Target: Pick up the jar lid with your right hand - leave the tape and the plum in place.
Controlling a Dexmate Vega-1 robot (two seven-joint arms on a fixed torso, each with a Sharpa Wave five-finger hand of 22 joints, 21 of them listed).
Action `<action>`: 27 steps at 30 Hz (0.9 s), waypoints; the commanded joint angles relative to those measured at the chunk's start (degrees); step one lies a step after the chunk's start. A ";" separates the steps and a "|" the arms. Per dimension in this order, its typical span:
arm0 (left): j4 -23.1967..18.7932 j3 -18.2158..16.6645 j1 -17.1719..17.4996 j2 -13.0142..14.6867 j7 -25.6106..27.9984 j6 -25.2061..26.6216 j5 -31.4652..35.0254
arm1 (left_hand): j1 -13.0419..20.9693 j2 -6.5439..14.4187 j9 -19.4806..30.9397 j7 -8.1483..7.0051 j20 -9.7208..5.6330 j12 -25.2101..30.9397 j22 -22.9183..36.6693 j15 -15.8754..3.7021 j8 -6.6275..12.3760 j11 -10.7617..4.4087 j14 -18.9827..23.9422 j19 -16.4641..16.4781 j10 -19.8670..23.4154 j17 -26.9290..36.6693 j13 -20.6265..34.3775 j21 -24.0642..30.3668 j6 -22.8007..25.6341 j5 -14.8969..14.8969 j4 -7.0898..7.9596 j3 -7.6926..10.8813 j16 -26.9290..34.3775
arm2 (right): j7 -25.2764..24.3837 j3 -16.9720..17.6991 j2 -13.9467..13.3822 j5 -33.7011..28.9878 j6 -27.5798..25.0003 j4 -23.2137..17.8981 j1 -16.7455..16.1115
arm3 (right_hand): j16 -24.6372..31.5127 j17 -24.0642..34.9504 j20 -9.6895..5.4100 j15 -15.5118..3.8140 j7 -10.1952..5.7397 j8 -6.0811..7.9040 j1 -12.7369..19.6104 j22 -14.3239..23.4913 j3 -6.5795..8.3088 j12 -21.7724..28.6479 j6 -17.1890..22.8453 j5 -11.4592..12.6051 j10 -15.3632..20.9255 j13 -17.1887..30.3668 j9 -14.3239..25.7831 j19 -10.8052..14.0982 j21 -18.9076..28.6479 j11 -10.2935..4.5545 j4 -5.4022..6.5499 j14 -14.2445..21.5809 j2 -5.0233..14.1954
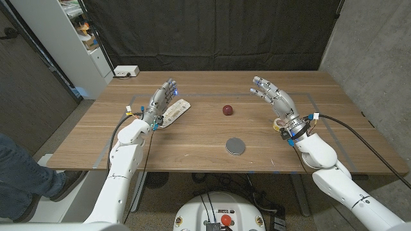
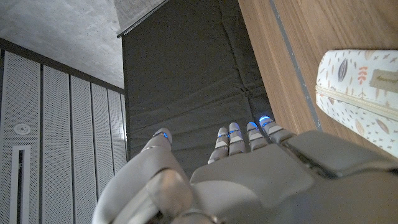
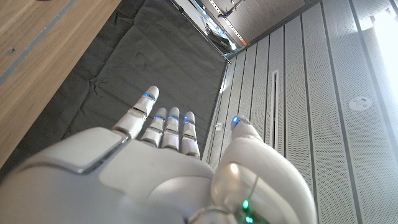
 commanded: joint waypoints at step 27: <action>0.85 -0.42 -0.35 0.64 -2.10 -0.28 -0.70 | -0.04 0.59 0.26 0.43 0.22 0.35 0.35 0.19 0.13 -0.02 0.04 -0.55 0.22 0.17 -0.11 -0.02 0.35 -0.03 -0.61 -0.15 0.37 | -4.45 3.41 0.39 -16.17 2.64 -3.98 -2.91 | 0.16 -0.27 -0.18 -0.18 -0.26 0.41 0.23 0.14 0.27 0.12 0.50 0.38 0.69 0.12 -0.08 0.78 0.51 -0.54 -0.85 0.54 0.56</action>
